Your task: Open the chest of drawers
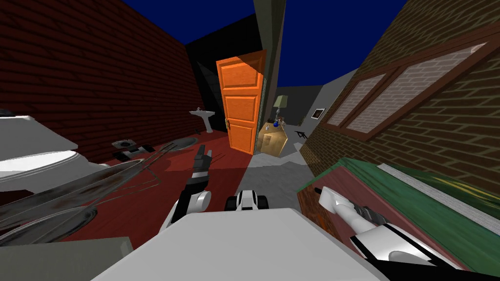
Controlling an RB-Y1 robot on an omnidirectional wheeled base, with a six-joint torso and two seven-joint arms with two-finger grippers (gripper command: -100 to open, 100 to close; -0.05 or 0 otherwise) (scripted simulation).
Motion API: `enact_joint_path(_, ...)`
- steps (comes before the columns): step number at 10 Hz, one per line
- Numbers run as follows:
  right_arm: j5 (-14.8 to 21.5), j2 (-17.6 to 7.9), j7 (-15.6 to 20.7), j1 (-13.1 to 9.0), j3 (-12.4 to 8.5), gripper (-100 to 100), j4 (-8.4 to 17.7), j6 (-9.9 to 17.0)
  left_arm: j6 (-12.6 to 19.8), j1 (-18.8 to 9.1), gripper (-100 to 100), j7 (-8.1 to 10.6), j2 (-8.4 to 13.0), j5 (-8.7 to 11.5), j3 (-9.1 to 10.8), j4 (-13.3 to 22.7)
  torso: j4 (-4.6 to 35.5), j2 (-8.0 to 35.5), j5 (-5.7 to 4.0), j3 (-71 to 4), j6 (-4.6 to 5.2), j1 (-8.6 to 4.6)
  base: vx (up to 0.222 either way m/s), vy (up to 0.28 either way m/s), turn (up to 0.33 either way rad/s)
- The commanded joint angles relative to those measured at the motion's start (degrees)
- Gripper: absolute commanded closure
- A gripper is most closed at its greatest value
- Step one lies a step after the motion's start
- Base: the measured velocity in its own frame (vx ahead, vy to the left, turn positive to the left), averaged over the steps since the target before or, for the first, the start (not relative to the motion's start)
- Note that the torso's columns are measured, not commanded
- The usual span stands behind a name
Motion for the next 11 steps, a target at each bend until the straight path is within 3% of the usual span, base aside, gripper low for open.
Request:
enact_joint_path(1,0.6,-0.1,0.0,0.2,-0.1,100,-2.7,-0.6,0.0,0.0,0,0.0,0.0,0.0,-0.01,0.0,0.2,0.3,-0.01,0.2,-0.42,0.1,-0.023,0.0,0.038)
enact_joint_path(2,0.6,-0.1,0.0,0.2,-0.1,100,-2.7,-0.6,0.0,0.0,0,0.0,0.0,0.0,-0.01,0.0,0.2,0.2,0.0,0.2,-0.57,0.12,-0.033,-0.01,0.028)
enact_joint_path(3,3.5,1.9,2.1,1.3,-2.2,100,-5.1,-2.9,0.0,0.0,0,0.0,0.0,0.0,-0.01,0.0,0.1,-0.1,-0.03,0.1,-0.48,0.15,0.154,-0.032,-0.36)
enact_joint_path(4,4.9,1.9,2.1,1.3,-2.2,100,-7.4,-2.9,0.0,0.0,0,0.0,0.0,0.0,0.0,0.0,-0.2,-0.7,-0.23,-0.3,-0.09,0.14,0.222,0.003,-0.487)
enact_joint_path(5,5.6,1.9,2.1,1.3,-2.2,100,-7.4,-3.0,0.0,0.0,0,0.0,0.0,0.0,0.0,0.0,-0.2,-0.8,-0.25,-0.4,-0.15,0.08,0.122,0.025,-0.241)
enact_joint_path(6,7.9,3.9,4.1,2.5,-4.3,100,-10.1,-4.6,0.0,0.0,0,0.0,0.0,0.0,-0.01,0.0,-0.1,-0.4,-0.25,-0.1,-0.41,-0.01,0.197,-0.004,-0.443)
enact_joint_path(8,10.7,3.9,4.1,2.5,-4.3,100,-12.0,-5.4,0.0,0.0,0,0.0,0.0,0.0,0.0,0.0,-0.2,-0.5,-0.37,-0.2,-0.27,-0.07,0.16,0.019,-0.346)
enact_joint_path(9,12.9,6.0,6.2,3.6,-6.4,100,-14.9,-6.8,0.0,0.0,0,0.0,0.0,0.0,0.0,0.0,0.0,-0.2,-0.25,0.0,-0.52,0.06,0.18,0.028,-0.344)
enact_joint_path(11,15.7,6.0,6.2,3.6,-6.4,100,-16.7,-7.8,0.0,0.0,0,0.0,0.0,0.0,0.0,0.0,-0.2,-0.5,-0.24,-0.2,-0.32,0.28,0.133,0.032,-0.368)
